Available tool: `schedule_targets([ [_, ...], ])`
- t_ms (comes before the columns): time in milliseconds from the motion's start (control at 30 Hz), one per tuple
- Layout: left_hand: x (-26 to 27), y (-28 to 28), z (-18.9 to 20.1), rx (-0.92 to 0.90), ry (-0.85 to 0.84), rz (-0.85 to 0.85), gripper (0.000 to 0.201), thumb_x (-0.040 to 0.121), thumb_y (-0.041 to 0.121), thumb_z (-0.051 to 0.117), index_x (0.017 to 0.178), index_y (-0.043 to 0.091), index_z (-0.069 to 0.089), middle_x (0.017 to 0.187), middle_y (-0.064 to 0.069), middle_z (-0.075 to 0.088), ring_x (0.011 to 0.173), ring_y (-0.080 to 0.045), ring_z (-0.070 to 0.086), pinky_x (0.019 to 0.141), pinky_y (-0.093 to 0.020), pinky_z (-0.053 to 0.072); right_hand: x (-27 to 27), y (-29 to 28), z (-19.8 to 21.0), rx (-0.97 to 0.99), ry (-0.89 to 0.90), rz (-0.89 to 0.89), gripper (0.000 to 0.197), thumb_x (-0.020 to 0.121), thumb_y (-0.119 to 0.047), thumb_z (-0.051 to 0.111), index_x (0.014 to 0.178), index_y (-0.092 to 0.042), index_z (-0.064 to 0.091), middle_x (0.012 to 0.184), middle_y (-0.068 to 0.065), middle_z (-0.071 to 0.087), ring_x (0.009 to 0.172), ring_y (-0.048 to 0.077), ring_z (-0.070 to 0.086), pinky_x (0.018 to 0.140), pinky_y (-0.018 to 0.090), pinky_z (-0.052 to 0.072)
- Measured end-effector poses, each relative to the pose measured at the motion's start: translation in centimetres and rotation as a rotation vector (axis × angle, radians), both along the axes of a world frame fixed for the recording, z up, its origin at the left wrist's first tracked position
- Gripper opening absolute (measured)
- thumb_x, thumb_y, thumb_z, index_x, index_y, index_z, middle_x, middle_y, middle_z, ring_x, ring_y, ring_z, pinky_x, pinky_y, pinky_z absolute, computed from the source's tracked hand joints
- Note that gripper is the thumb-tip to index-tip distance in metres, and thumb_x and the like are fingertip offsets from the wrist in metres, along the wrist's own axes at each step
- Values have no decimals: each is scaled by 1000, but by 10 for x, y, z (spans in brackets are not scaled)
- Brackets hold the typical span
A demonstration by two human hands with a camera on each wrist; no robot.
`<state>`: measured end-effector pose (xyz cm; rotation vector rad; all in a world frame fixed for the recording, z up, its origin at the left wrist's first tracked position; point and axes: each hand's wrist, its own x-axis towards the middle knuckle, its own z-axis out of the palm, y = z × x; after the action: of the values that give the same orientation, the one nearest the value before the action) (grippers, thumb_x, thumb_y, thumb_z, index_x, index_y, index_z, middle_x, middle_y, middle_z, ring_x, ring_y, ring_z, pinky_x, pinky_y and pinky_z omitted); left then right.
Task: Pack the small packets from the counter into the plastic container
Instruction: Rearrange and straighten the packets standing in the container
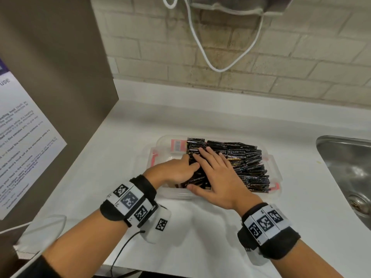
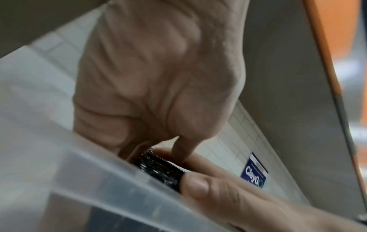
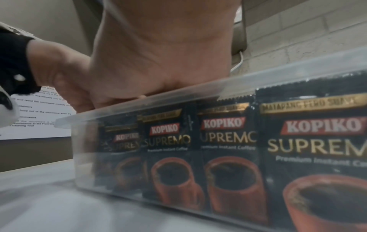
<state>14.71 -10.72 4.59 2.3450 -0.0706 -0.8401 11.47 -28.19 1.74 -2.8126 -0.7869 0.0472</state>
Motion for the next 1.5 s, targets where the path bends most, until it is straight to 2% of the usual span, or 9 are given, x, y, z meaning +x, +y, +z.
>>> schedule_targets([
  [133,3,9,5,-207,65,274,44,103,46,39,134,15,42,109,-10,63,92,-31,71,82,-48,60,-1,-11,6,81,-29,-26,92,85,-82,29,156,-24,21,164,-3,15,152,12,-3,124,44,4],
  [267,3,14,1,-84,19,209,72,99,67,18,155,22,19,153,-16,39,131,-35,51,111,-51,40,2,-44,16,192,-78,-153,86,87,-81,24,154,-28,28,163,-2,22,152,13,3,124,49,8],
  [400,-1,5,-4,-248,118,229,80,94,75,11,159,31,-2,167,2,2,152,-26,14,123,-48,16,2,-88,17,84,-37,-276,83,83,-87,16,153,-43,20,164,-8,12,151,8,-8,123,52,-1],
  [600,-4,-20,-10,-558,284,446,77,95,73,27,158,29,20,163,-5,26,148,-27,29,118,-54,27,-3,-101,2,57,42,-338,82,79,-90,11,152,-53,6,165,-12,-2,150,5,-15,123,48,-1],
  [800,2,-13,-14,-369,110,436,78,95,74,15,159,30,9,166,-3,13,151,-27,19,119,-49,16,-1,-99,-2,-23,52,-358,81,79,-91,6,150,-55,-4,165,-10,-9,150,8,-17,124,45,-2],
  [1067,7,-51,-19,-635,141,653,87,93,72,36,158,34,-8,167,0,6,151,-28,17,120,-54,22,2,-89,-4,-122,86,-411,102,72,-94,-2,156,-37,-9,164,-2,-15,150,15,-20,123,42,-10],
  [1267,16,-38,-14,-680,184,609,73,92,66,47,148,19,42,143,-10,55,130,-31,53,111,-50,39,1,-84,-3,-47,123,-436,114,67,-98,1,156,-29,-11,164,5,-18,149,22,-23,120,38,-15],
  [1367,14,-29,-15,-699,104,588,61,95,64,44,142,25,48,140,-6,57,127,-25,55,110,-47,41,0,-88,-1,-25,130,-389,121,62,-102,10,156,-30,-14,163,6,-21,148,23,-26,120,41,-15],
  [1500,12,-34,-15,-769,92,602,58,94,66,45,138,29,50,130,-2,62,117,-22,61,98,-43,50,4,-94,4,-12,80,-211,111,62,-102,25,150,-49,-16,162,1,-24,147,24,-28,121,53,-10],
])
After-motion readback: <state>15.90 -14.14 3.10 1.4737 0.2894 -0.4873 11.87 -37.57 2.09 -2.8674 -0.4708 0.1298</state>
